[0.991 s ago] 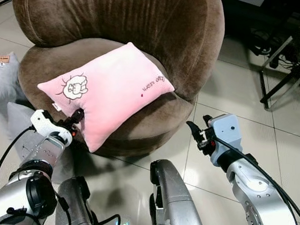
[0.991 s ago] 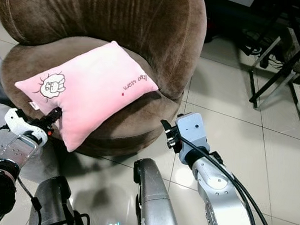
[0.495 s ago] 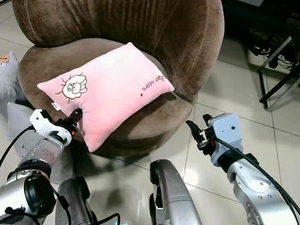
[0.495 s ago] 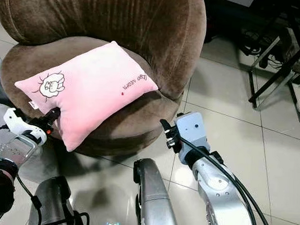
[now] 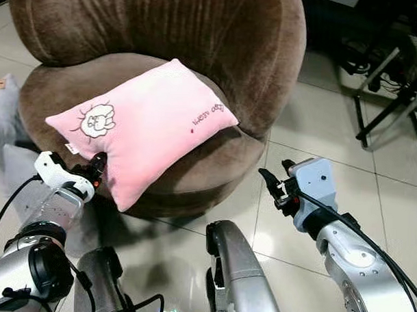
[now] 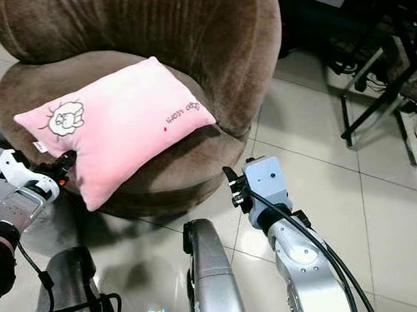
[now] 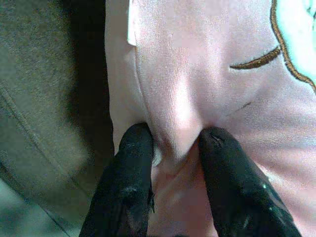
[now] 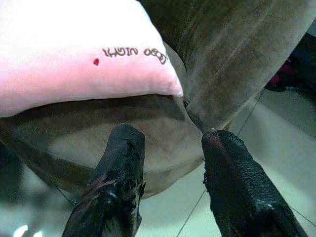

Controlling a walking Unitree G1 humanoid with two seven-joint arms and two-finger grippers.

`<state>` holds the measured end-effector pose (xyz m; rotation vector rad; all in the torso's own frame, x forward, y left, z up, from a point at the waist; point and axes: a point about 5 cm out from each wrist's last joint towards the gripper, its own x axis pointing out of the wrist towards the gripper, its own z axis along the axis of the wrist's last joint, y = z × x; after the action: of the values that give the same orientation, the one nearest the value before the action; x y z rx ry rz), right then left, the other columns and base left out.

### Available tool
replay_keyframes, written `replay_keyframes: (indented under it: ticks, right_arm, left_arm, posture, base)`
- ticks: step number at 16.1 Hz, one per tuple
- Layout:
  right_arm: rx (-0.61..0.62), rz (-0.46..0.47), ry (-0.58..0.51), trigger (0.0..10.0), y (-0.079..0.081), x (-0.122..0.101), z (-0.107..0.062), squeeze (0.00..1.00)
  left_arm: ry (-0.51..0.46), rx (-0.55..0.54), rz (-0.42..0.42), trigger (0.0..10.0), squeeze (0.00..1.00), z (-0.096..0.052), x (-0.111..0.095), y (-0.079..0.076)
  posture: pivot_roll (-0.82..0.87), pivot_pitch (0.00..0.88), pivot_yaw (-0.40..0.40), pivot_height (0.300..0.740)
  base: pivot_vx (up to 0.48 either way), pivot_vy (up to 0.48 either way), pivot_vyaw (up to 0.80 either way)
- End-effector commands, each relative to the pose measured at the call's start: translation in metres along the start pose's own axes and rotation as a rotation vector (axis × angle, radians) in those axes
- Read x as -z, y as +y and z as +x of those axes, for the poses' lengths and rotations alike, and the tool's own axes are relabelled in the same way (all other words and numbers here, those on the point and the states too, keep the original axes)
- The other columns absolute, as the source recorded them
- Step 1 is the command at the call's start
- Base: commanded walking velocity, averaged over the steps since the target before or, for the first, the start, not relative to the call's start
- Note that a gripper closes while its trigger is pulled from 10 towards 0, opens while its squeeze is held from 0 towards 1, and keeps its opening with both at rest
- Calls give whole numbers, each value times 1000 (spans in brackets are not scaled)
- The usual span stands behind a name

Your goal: Move the pillow to the sofa from floor

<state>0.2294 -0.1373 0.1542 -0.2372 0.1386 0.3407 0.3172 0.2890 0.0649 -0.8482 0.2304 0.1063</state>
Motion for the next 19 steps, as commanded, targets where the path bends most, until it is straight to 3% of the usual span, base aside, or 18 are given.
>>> replay_keyframes:
  ticks: [1,3,6,10,11,13,16,19]
  right_arm:
    - [1,-12,6,10000,-2,0,-5,0]
    - [-46,19,20,10000,1,2,-7,0]
    - [-292,77,57,10000,17,10,-13,0]
    - [-242,79,65,10000,12,17,-3,0]
    - [-156,128,61,10000,4,20,3,0]
    - [-89,165,55,10000,-3,22,8,0]
    - [0,186,49,10000,-13,27,17,0]
    - [20,185,47,10000,-13,29,23,0]
  left_arm:
    - [-4,-23,-5,0,0,-4,3,6]
    - [-28,-26,-13,0,0,-4,-1,7]
    - [-83,-29,-17,0,0,-7,-14,10]
    - [-132,-31,-23,0,0,-9,-22,12]
    - [-119,0,99,0,0,-8,-25,8]
    - [-109,40,223,0,0,-5,-30,-1]
    - [-190,-3,240,0,0,-7,-52,-3]
    - [-207,105,268,0,0,-1,-48,-19]
  posture:
    - [-461,183,-138,548]
    - [-457,175,-133,548]
    - [-421,148,-113,548]
    - [-374,97,-81,548]
    - [-331,45,-61,548]
    - [-307,13,-46,548]
    - [-272,0,-29,548]
    - [-268,0,-18,548]
  base:
    - [0,0,0]
    - [0,0,0]
    - [0,0,0]
    - [0,0,0]
    - [0,0,0]
    - [0,0,0]
    - [0,0,0]
    - [0,0,0]
